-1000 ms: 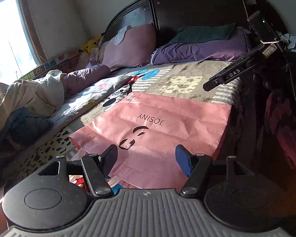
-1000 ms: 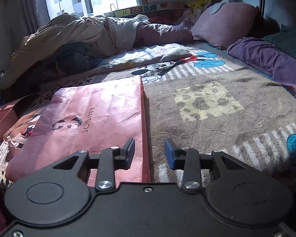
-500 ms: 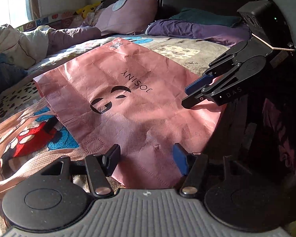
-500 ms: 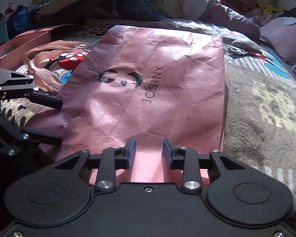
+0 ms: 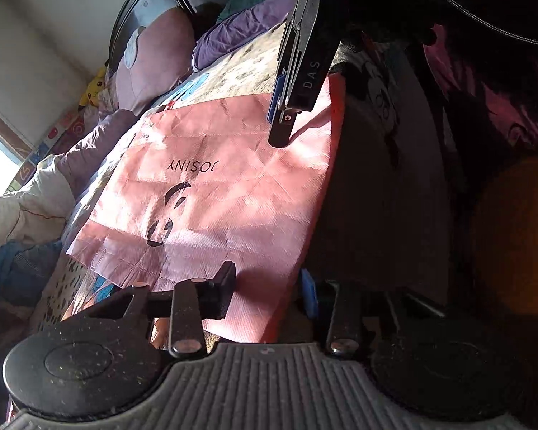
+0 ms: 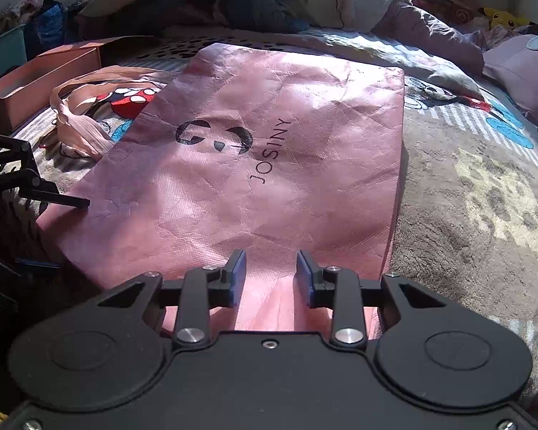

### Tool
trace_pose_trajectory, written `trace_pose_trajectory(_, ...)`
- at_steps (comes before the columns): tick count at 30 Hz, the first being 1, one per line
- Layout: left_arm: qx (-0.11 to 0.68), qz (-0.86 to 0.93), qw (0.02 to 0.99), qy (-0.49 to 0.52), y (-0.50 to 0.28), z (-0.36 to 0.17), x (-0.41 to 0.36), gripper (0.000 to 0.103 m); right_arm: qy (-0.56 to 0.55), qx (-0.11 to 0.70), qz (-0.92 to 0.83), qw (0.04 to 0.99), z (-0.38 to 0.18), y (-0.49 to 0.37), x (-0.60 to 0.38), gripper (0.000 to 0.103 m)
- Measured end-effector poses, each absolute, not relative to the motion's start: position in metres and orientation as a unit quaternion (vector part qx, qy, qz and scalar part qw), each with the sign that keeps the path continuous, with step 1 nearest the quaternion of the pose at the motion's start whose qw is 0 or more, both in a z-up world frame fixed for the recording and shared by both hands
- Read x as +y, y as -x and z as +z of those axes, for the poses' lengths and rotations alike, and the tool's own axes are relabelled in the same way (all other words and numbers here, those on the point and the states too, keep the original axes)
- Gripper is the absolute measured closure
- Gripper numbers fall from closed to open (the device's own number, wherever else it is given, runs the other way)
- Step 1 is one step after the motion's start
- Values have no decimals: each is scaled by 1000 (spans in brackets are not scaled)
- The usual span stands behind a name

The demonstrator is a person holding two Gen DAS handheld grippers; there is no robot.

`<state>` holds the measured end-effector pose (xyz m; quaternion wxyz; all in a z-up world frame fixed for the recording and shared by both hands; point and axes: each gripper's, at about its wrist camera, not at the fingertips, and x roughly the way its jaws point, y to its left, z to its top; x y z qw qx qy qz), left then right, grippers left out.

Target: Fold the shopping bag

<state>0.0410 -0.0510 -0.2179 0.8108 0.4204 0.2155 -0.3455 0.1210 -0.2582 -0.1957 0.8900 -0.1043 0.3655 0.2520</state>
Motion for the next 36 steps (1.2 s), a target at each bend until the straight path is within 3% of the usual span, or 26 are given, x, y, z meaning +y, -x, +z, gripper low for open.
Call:
trace_pose_trajectory(3, 230, -351, 828, -373, -51, -202, -41, 85, 109, 338, 281, 892, -184, -106, -260, 69)
trace_pose_trajectory(5, 232, -349, 836, -353, -59, -190, -32, 87, 127, 305, 307, 893, -174, -90, -257, 50)
trace_pose_trajectory(10, 243, -371, 829, -341, -75, -176, -21, 89, 291, 212, 354, 863, -172, -54, -219, 44)
trace_pose_trajectory(12, 247, -382, 821, -345, -78, -173, -19, 90, 401, 177, 346, 830, -188, -46, -197, 46)
trace_pose_trajectory(14, 250, -392, 812, -353, -81, -170, -15, 90, 462, 170, 338, 802, -199, -47, -187, 73)
trace_pose_trajectory(18, 255, -407, 801, -359, -83, -168, -10, 91, 497, 163, 346, 779, -207, -47, -188, 79)
trace_pose_trajectory(22, 249, -408, 799, -366, -86, -178, -14, 91, 469, 195, 355, 785, -208, -54, -193, 96)
trace_pose_trajectory(28, 198, -406, 789, -417, -77, -199, -31, 90, 398, 253, 375, 798, -203, -70, -199, 96)
trace_pose_trajectory(36, 263, -447, 778, -354, -100, -199, -30, 90, 370, 273, 407, 789, -202, -79, -211, 94)
